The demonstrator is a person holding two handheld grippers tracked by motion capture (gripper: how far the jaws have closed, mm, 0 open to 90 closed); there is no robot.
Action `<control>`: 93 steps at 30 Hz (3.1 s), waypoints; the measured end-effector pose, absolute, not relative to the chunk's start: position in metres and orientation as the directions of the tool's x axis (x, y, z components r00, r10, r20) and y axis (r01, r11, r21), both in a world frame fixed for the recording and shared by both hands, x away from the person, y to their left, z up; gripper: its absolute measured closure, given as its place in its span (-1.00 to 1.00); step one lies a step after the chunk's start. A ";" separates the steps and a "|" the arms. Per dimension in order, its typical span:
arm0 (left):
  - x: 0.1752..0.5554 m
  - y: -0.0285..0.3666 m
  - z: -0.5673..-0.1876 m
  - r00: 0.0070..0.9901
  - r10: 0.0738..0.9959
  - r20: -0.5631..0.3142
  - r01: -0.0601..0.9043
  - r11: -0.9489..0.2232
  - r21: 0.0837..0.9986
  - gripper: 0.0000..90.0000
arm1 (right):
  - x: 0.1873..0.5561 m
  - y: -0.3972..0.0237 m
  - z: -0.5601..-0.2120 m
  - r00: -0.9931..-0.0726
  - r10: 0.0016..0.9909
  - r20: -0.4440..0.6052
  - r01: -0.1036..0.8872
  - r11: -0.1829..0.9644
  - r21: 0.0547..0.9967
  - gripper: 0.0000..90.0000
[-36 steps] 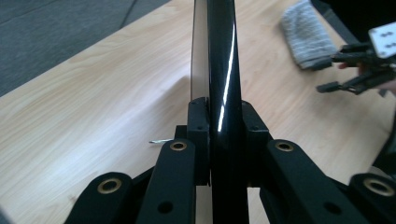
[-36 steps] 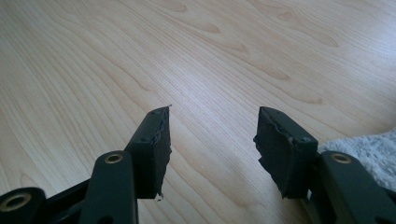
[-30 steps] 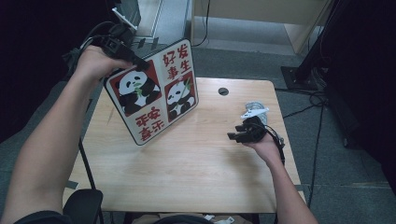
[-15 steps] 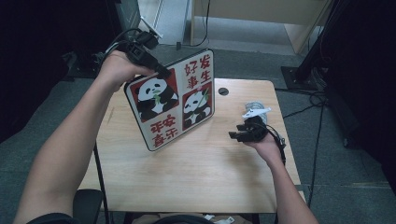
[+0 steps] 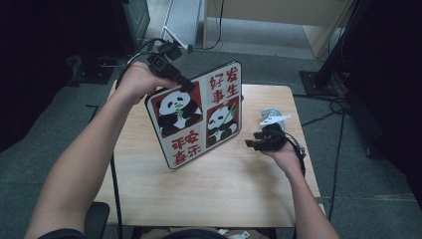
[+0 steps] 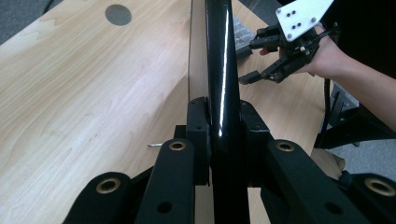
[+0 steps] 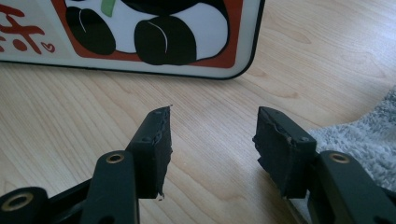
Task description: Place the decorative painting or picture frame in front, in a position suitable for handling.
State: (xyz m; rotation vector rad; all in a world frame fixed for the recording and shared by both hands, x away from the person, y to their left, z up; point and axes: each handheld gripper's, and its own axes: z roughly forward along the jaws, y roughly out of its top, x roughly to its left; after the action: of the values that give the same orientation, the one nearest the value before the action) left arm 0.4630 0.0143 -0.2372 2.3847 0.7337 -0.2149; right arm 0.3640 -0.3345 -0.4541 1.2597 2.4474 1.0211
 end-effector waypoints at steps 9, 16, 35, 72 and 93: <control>0.462 0.010 -0.242 0.835 0.433 -0.340 0.551 -0.654 0.518 0.75 | 0.365 -0.336 -0.455 -0.610 0.782 0.130 0.646 0.396 0.653 0.03; 0.462 0.012 -0.245 0.837 0.422 -0.350 0.548 -0.649 0.527 0.74 | 0.365 -0.337 -0.455 -0.611 0.782 0.125 0.641 0.395 0.658 0.03; 0.466 0.014 -0.249 0.831 0.485 -0.274 0.552 -0.652 0.520 0.25 | 0.365 -0.340 -0.454 -0.604 0.786 0.134 0.643 0.381 0.664 0.03; 0.441 0.051 -0.256 0.836 0.463 -0.293 0.537 -0.585 0.608 -0.14 | 0.375 -0.352 -0.445 -0.585 0.795 0.161 0.638 0.329 0.696 0.02; 0.410 0.089 -0.275 0.815 0.472 -0.336 0.563 -0.512 0.649 -0.01 | 0.402 -0.383 -0.436 -0.487 0.859 0.157 0.663 0.246 0.707 0.00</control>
State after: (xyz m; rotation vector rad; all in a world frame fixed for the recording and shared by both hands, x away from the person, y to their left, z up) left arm 0.4097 0.0890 -0.2749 2.2006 0.7573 -0.1470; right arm 0.4016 -0.3829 -0.4362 1.4187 2.2578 1.0776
